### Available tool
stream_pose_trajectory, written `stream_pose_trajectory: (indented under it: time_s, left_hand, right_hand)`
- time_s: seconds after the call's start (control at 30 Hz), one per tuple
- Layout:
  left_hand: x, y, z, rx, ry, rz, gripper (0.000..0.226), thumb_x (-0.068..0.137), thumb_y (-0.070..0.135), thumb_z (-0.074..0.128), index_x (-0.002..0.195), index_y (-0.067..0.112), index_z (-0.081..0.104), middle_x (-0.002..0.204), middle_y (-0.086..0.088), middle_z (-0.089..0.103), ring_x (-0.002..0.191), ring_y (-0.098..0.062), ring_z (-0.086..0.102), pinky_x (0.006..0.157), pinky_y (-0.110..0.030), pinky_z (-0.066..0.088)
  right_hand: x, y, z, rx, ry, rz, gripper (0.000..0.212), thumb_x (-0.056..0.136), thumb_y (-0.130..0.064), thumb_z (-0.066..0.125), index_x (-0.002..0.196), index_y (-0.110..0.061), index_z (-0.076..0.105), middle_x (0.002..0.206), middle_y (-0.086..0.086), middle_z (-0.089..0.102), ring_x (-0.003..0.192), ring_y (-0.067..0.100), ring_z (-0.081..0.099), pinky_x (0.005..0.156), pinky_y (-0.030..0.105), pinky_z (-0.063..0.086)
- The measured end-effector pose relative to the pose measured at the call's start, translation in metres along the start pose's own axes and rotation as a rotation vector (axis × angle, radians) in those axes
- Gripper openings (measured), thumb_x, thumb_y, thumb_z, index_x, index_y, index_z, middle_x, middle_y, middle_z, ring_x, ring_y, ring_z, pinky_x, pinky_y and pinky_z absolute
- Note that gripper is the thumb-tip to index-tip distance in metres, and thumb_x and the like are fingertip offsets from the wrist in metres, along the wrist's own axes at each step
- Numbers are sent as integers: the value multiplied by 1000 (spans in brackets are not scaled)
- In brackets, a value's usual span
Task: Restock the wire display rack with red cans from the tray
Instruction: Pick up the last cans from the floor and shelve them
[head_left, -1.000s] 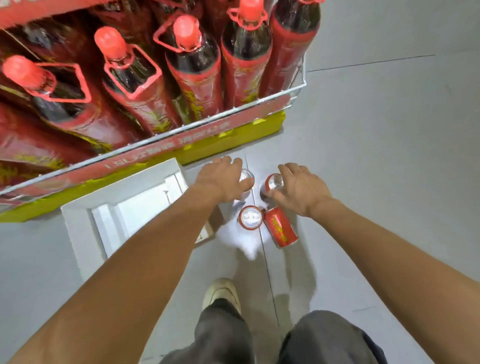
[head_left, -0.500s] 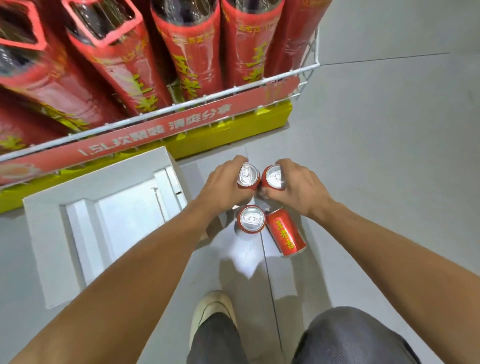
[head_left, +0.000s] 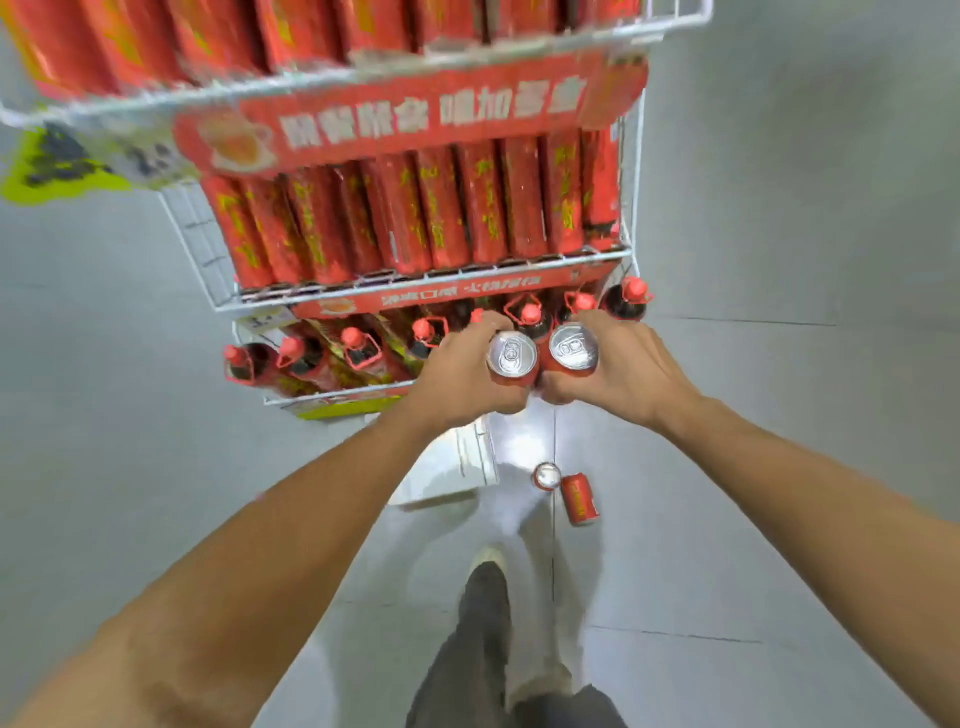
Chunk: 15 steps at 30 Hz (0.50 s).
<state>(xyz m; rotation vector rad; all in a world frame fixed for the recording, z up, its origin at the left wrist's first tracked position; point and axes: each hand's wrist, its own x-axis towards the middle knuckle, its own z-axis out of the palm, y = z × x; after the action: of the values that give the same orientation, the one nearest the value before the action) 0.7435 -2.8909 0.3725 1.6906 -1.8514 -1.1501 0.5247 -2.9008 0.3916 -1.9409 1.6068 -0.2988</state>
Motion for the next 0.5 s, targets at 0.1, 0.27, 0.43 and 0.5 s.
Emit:
stream_pose_trajectory:
  time_s: [0.1,0.27,0.43,0.5]
  left_hand:
    - [-45,84,-93,-24,80,-8,63,51,32,86,107,30,55,92,7,72,82,-15,65,71,-34,54]
    - [-103,196,-228,2,192,78,53,57,36,90,101,23,64,94,4,71,90,-19,69,81,-42,57]
    - [-145,265,-329,-36,330,151,46,62,35,91,97,17,69,88,-1,73,77,-11,65,77,-44,56]
    - [-158,285,-363,-40,389,187,46,61,36,91,97,16,70,89,-5,76,77,-10,65,79,-46,58]
  right_hand:
    - [-13,-91,-94,-5,27,-100,61,68,-56,83,117,-29,60,102,-4,74,96,22,69,77,37,55]
    - [-26,-219,-225,-28,134,-346,62,72,-64,80,117,-23,65,105,-2,74,99,21,68,78,32,47]
    - [-29,-321,-315,-6,188,-573,68,70,-76,70,105,-18,74,93,-6,74,87,17,69,81,42,54]
    - [-25,-353,-338,-14,206,-629,62,71,-77,72,97,-20,73,84,-7,72,78,14,66,73,42,52]
